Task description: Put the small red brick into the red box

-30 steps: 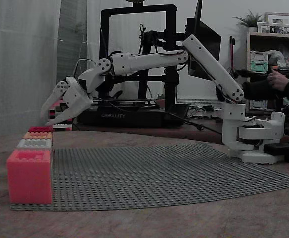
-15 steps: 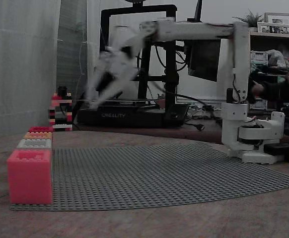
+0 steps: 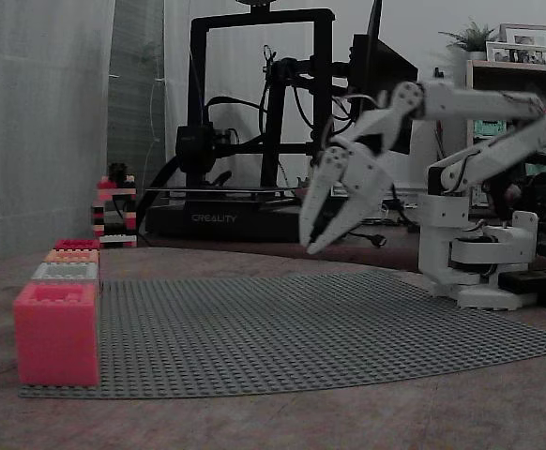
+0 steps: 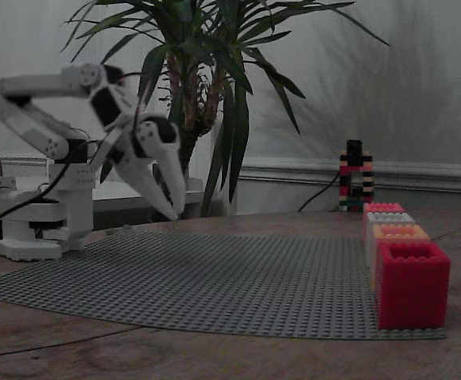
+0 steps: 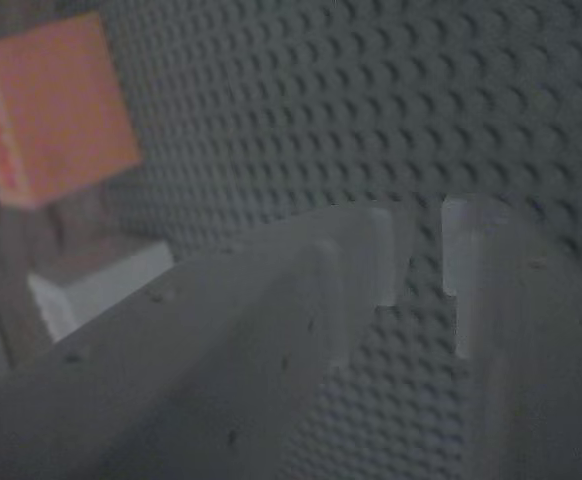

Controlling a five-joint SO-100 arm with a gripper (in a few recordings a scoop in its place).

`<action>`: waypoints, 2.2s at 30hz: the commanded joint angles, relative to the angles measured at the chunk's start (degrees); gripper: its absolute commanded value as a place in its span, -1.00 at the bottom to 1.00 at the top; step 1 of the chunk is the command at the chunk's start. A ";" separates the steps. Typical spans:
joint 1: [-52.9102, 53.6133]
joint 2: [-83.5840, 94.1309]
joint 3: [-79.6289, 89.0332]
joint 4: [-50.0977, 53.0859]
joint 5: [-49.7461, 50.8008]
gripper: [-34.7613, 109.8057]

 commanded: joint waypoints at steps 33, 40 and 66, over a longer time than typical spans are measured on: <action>-6.42 27.69 10.37 18.37 5.63 -0.52; -7.03 27.69 10.37 18.46 6.59 -0.52; -6.94 27.69 10.28 18.63 6.42 -0.52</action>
